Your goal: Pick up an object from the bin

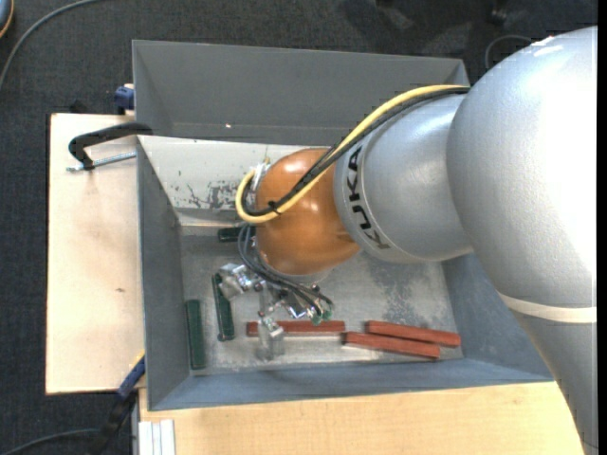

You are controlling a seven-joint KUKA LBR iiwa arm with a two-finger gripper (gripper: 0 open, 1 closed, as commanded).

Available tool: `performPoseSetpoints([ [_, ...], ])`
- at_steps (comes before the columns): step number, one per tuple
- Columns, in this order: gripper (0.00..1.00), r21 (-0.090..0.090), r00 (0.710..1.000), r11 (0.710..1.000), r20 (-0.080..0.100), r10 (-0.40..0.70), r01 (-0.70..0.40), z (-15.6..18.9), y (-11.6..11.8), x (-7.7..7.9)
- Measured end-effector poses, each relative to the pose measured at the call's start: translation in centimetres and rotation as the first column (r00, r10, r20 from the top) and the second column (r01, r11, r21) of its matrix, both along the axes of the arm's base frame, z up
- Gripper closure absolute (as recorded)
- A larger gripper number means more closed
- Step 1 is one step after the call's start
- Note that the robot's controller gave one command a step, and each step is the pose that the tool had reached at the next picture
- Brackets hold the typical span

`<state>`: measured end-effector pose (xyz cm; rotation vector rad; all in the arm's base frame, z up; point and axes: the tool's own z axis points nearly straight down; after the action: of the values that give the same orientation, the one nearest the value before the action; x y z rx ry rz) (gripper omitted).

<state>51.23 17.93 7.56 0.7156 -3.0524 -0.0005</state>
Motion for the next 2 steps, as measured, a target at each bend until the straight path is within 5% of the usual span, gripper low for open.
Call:
performPoseSetpoints([
  [1, 0.00, -0.001, 0.999, 1.000, 0.014, 0.029, -0.029, -0.29, -11.71, 4.74],
  [2, 1.00, 0.004, 0.999, 0.999, 0.011, 0.036, -0.036, -0.28, -11.09, 4.58],
])
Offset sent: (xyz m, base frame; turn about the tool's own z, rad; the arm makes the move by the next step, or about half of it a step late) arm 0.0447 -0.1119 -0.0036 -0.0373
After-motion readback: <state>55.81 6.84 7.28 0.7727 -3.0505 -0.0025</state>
